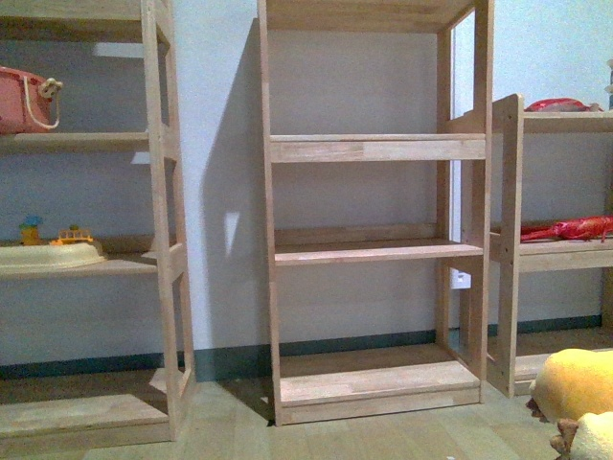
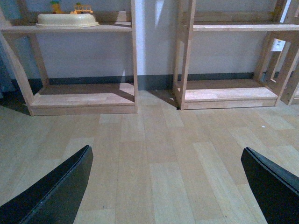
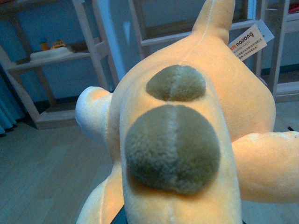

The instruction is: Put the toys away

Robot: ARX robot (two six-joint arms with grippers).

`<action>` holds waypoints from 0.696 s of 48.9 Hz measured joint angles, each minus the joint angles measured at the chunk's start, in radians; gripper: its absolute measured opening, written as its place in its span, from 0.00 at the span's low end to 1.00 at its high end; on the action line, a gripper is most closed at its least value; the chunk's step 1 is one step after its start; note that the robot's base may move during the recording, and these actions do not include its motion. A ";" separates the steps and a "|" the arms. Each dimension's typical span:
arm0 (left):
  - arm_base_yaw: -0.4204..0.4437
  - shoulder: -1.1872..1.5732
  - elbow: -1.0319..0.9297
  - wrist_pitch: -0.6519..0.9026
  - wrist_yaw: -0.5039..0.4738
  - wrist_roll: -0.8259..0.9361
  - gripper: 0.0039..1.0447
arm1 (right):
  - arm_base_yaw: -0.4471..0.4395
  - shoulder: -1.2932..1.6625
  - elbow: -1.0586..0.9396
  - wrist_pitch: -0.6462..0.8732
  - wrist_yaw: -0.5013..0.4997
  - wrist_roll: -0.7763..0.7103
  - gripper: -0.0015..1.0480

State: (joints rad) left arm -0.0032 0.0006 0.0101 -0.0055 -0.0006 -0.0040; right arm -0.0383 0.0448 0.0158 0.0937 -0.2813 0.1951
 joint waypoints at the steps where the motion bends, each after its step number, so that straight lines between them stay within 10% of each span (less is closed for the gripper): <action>1: 0.000 0.000 0.000 0.000 0.000 0.000 0.94 | 0.000 0.000 0.000 0.000 0.000 0.000 0.07; 34: 0.000 0.000 0.000 0.000 0.001 0.000 0.94 | 0.000 0.000 0.000 0.000 0.000 0.000 0.07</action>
State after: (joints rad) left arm -0.0032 0.0006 0.0101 -0.0055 0.0002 -0.0040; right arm -0.0383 0.0448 0.0158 0.0933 -0.2813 0.1951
